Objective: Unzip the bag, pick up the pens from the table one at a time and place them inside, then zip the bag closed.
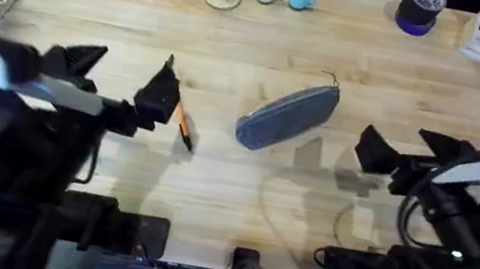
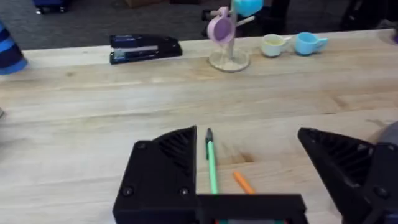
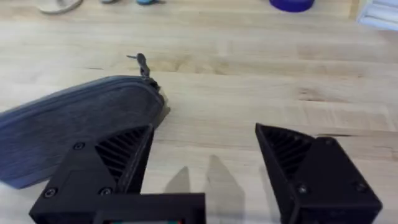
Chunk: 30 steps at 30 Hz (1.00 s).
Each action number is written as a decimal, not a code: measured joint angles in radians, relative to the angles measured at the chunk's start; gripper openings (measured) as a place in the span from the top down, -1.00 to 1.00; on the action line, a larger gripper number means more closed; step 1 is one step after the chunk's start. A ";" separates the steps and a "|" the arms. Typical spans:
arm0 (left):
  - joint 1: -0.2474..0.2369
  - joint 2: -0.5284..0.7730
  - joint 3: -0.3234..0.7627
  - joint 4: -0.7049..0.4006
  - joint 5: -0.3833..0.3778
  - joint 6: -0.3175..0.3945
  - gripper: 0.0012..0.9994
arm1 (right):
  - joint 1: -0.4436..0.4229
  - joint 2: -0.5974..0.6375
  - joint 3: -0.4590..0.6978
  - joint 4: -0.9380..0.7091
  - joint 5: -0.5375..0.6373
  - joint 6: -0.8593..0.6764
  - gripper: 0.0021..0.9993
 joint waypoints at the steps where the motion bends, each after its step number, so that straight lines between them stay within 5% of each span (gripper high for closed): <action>1: 0.000 0.033 0.045 -0.021 0.015 0.000 -0.99 | 0.000 0.021 0.036 -0.029 -0.004 0.000 -0.99; 15: -0.025 0.660 0.580 -0.397 0.251 0.000 -0.99 | 0.000 0.443 0.554 -0.400 -0.059 0.003 -0.99; 22: -0.145 0.843 0.729 -0.519 0.270 0.027 -0.99 | 0.000 0.584 0.681 -0.443 -0.059 0.003 -0.99; 30: -0.311 0.904 0.741 -0.541 0.275 0.114 -0.99 | 0.000 0.609 0.692 -0.449 -0.059 -0.001 -0.99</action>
